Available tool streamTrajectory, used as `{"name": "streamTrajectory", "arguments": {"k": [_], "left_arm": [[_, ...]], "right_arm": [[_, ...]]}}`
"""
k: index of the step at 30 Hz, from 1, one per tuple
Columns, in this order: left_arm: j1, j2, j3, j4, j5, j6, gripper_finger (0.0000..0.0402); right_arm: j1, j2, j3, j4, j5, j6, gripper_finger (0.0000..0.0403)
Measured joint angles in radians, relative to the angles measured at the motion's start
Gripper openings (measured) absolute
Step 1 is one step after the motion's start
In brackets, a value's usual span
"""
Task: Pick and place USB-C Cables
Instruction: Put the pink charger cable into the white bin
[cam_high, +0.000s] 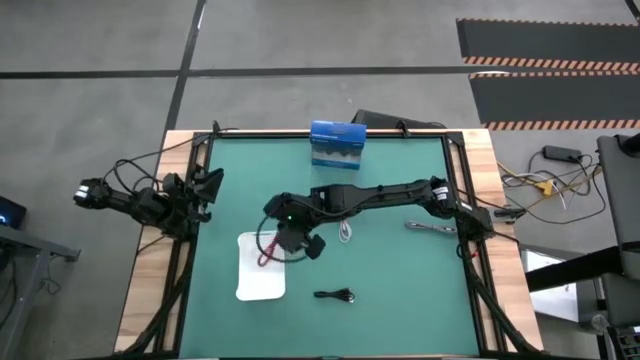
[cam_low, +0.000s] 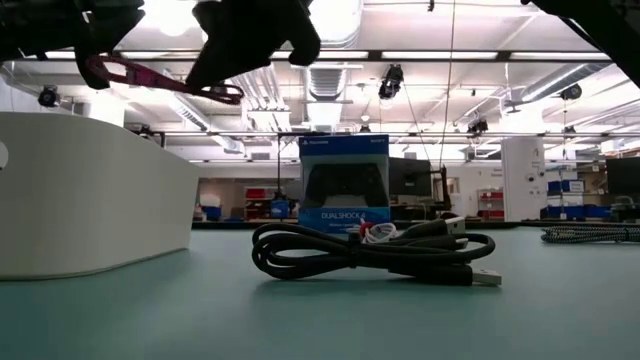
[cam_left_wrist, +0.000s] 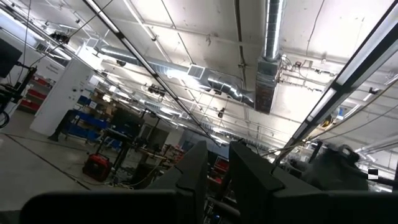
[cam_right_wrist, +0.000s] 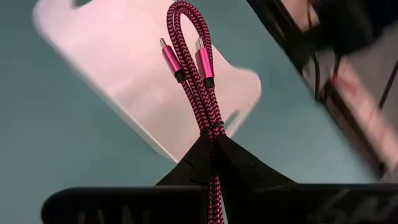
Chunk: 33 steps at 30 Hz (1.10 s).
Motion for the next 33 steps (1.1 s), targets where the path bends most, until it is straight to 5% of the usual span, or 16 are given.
{"name": "streamTrajectory", "arguments": {"k": [10,21,33], "left_arm": [[0.000,0.000,0.001,0.003,0.000,0.000,0.0052],[0.000,-0.001,0.001,0.023,0.000,0.000,0.0052],[0.000,-0.001,0.001,0.025,0.000,0.000,0.0052]], "right_arm": [[0.054,0.006,-0.006,0.027,-0.003,-0.469,0.0008],[0.053,0.006,-0.092,0.293,-0.134,-0.493,0.0008],[0.048,0.006,-0.230,0.498,-0.084,-0.448,0.0008]]}}
